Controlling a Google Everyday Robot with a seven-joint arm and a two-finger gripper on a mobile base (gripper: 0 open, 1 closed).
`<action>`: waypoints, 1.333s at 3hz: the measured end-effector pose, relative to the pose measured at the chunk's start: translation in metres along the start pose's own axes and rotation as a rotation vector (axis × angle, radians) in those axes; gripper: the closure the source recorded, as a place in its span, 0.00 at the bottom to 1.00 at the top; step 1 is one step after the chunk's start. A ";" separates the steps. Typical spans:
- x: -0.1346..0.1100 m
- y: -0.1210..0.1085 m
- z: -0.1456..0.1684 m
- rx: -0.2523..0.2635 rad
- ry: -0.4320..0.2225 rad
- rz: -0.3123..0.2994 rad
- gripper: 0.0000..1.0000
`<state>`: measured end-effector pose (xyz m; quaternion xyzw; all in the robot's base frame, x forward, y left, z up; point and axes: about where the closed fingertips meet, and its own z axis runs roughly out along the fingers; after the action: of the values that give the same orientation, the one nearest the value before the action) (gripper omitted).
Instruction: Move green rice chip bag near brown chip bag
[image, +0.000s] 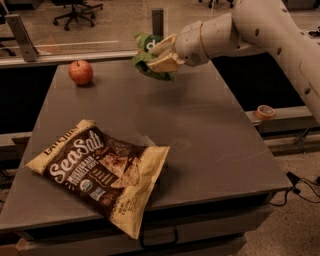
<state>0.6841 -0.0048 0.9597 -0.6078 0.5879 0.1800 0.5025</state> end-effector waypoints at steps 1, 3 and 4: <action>0.006 0.040 0.015 -0.148 -0.031 -0.022 1.00; 0.033 0.100 0.006 -0.296 -0.014 -0.009 1.00; 0.022 0.134 0.002 -0.377 -0.036 -0.026 1.00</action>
Offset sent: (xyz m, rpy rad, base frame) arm -0.0859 -0.0002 -0.0768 -0.0693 0.1618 0.2660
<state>0.5700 0.0118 0.8875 -0.6953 0.5268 0.2913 0.3927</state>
